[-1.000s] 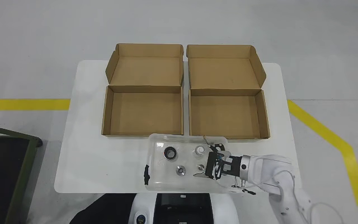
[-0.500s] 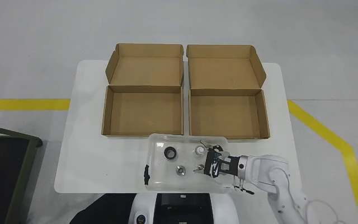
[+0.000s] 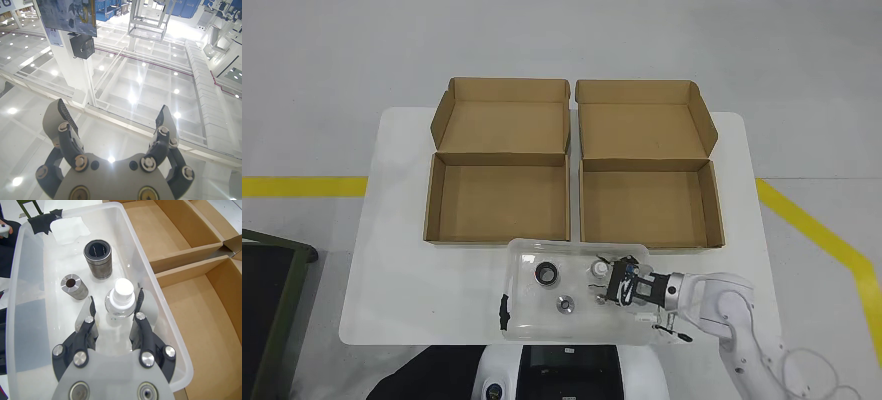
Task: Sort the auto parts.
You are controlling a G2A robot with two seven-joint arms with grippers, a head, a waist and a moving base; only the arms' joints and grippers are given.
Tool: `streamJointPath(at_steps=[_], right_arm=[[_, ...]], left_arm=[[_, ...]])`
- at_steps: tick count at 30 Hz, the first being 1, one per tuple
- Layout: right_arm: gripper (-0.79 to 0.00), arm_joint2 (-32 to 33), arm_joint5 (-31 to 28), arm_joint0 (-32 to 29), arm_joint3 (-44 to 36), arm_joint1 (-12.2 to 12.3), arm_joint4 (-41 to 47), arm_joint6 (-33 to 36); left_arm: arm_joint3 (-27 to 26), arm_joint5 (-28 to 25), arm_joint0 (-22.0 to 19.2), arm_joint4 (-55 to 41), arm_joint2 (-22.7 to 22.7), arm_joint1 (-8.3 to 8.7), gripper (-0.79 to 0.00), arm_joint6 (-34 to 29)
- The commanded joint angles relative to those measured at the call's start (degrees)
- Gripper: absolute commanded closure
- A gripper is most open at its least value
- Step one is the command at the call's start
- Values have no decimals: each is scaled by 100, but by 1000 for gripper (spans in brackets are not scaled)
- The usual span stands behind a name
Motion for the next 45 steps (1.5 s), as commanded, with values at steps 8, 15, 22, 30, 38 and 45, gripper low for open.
streamJointPath(at_steps=[8,15,22,30,38,45], right_arm=[[0,-24,4,17,37,47,127,-60],[0,90,-127,-76,-265,109,357,12],[0,237,-290,-218,-761,172,774,-56],[0,248,-341,-139,-795,201,1564,-393],[0,183,-46,61,-951,196,2298,-687],[0,6,303,447,-1219,158,2737,-961]], left_arm=[[0,0,0,0,0,0,-785,0],[0,0,0,0,0,0,-785,0],[0,0,0,0,0,0,-785,0],[0,0,0,0,0,0,-785,0],[0,0,0,0,0,0,-785,0],[0,0,0,0,0,0,-785,0]])
